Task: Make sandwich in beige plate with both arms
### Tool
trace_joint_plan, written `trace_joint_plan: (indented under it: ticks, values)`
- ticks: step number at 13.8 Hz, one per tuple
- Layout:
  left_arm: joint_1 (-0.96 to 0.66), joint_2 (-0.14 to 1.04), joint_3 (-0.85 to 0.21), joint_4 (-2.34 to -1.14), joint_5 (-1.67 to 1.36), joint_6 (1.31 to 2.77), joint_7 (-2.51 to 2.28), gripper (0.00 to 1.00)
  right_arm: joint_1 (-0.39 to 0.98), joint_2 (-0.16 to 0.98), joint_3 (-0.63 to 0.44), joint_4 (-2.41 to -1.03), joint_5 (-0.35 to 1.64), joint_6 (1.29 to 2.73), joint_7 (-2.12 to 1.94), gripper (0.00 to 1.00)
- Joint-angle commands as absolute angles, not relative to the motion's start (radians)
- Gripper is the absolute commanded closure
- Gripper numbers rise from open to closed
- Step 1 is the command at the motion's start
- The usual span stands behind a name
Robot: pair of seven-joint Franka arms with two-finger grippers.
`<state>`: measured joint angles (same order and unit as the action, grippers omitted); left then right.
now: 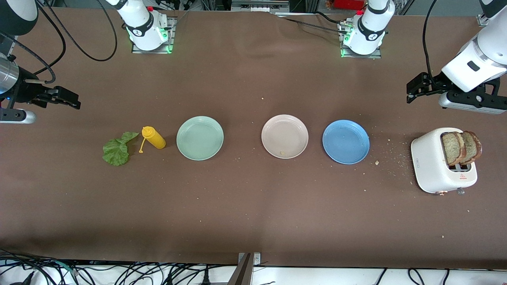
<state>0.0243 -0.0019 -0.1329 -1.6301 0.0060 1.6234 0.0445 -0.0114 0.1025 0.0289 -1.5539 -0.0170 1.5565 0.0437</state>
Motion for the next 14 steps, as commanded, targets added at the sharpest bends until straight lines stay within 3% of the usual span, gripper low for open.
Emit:
trace_joint_plan:
  ticks: [1,9,14]
  values:
    - [0.023,0.017,-0.132,-1.591,0.025,1.594,0.061,0.0,-0.011,0.129,0.025,-1.536,-0.012,1.554,0.049,0.0]
    - [0.058,0.047,-0.127,-1.588,0.037,1.594,0.058,0.0,-0.009,0.135,0.026,-1.52,-0.009,1.555,0.055,0.0]
    - [0.172,0.155,-0.127,-1.557,0.035,1.604,0.069,0.0,-0.009,0.135,0.026,-1.509,-0.009,1.555,0.049,0.0]
